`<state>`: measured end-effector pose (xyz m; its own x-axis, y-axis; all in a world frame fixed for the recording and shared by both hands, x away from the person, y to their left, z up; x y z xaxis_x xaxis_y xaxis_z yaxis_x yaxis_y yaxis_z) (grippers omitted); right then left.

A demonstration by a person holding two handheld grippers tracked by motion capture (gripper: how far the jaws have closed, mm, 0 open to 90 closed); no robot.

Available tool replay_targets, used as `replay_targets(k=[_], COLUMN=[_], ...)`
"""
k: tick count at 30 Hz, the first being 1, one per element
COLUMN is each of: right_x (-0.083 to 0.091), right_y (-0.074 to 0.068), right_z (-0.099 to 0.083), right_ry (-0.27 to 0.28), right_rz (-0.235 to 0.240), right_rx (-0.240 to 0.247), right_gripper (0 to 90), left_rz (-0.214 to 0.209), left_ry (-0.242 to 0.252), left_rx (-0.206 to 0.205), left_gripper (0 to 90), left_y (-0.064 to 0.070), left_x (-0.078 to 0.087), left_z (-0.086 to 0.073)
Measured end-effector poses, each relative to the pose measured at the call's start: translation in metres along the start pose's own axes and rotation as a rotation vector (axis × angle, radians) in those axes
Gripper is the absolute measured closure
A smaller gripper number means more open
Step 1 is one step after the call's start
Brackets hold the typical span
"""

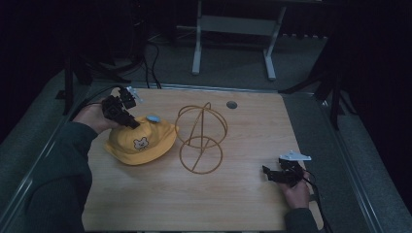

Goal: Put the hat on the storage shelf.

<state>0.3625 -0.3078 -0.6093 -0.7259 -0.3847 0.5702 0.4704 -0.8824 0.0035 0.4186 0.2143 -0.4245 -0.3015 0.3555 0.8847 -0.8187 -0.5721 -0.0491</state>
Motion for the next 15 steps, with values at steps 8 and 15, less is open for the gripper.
replay_targets(k=[8, 15], right_x=[0.000, 0.000], right_y=[0.000, 0.000], right_z=[0.000, 0.000], right_ry=[0.001, 0.001], right_rz=[0.000, 0.000], right_rx=[0.000, -0.001], right_gripper=[19.2, 19.2], left_rz=[0.013, 0.020], left_ry=[0.023, 0.061], left_rx=[-0.019, -0.038], left_gripper=[78.6, 78.6], left_y=[0.004, 0.009], left_x=[0.012, 0.025], left_z=[0.000, 0.004])
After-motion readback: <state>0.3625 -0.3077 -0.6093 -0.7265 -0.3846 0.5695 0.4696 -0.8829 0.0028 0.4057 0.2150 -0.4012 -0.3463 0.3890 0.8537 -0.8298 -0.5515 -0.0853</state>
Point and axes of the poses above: each handheld gripper's, and its own axes: x roughly backward along the jaws, z roughly out of its top, y roughly to its right, the point moved 5 cm from there along -x, roughly forward along the jaws, and after that the axes turned 8 degrees about y, right-handed, at the moved point
